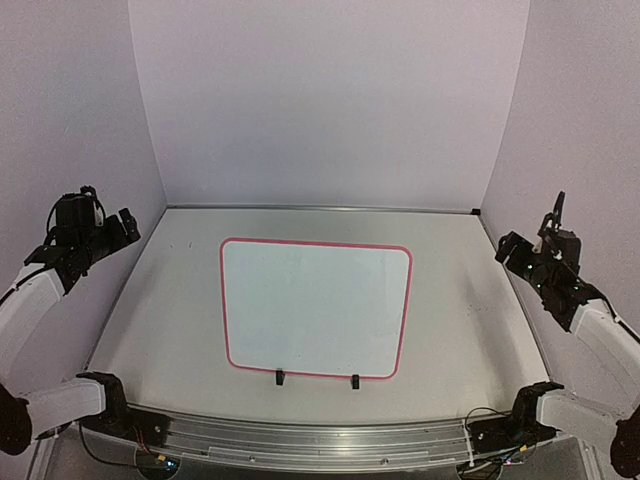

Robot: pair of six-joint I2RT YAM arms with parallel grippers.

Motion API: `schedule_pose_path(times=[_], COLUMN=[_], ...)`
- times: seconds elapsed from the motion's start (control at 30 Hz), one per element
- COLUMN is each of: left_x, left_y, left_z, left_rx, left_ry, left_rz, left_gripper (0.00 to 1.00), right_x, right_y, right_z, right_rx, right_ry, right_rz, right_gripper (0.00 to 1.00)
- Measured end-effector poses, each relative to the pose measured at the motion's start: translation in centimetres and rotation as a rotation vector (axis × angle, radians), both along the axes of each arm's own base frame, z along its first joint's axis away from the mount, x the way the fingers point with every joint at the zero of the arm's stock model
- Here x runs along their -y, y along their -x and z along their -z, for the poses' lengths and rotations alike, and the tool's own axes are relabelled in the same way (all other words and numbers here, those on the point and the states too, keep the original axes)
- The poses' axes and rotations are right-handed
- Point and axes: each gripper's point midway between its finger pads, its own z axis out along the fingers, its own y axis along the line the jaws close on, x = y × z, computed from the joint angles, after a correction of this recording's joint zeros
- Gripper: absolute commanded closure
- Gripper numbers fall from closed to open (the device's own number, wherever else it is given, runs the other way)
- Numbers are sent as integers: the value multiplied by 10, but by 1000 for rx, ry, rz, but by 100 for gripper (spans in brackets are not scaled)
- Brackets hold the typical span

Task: Write a sentence on the whiteboard
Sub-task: Move the whiteboard to the center of the board.

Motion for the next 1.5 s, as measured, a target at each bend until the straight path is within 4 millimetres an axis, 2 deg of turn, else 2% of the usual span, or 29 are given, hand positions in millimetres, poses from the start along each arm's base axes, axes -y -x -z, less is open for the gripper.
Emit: schedule_pose_path(times=[0.1, 0.23, 0.3, 0.4, 0.47, 0.53, 0.73, 0.83, 0.93, 1.07, 1.2, 1.5], left_x=[12, 40, 64, 110, 127, 129, 131, 137, 147, 163, 179, 201], left_y=[-4, -7, -3, 11, 20, 27, 42, 46, 49, 57, 64, 76], left_z=[6, 12, 15, 22, 26, 37, 88, 105, 115, 122, 133, 156], left_rx=[-35, -67, -88, -121, -128, -144, -265, -322, -360, -391, -430, -508], left_ry=[20, 54, 53, 50, 64, 87, 152, 170, 175, 159, 132, 59], left_rz=[72, 206, 282, 431, 490, 494, 479, 490, 508, 551, 587, 625], left_gripper=[1, 1, 1, 1, 2, 2, 2, 2, 3, 3, 3, 3], right_x=[-8, -19, -25, -40, -56, -79, -171, -199, -207, -210, -207, -196], right_y=[-6, -12, -15, -19, -22, -26, -23, -16, -12, -12, -13, -13], right_z=[7, 20, 26, 40, 51, 65, 102, 116, 123, 123, 123, 116], right_rx=[-41, -114, -147, -205, -252, -309, -472, -528, -557, -557, -552, -522], right_ry=[-14, -36, -53, -80, -96, -108, -137, -151, -163, -171, -172, -168], right_rz=[-41, -100, -134, -197, -248, -315, -546, -606, -607, -579, -540, -484], right_gripper=[2, 2, 2, 2, 3, 4, 6, 6, 6, 5, 5, 4])
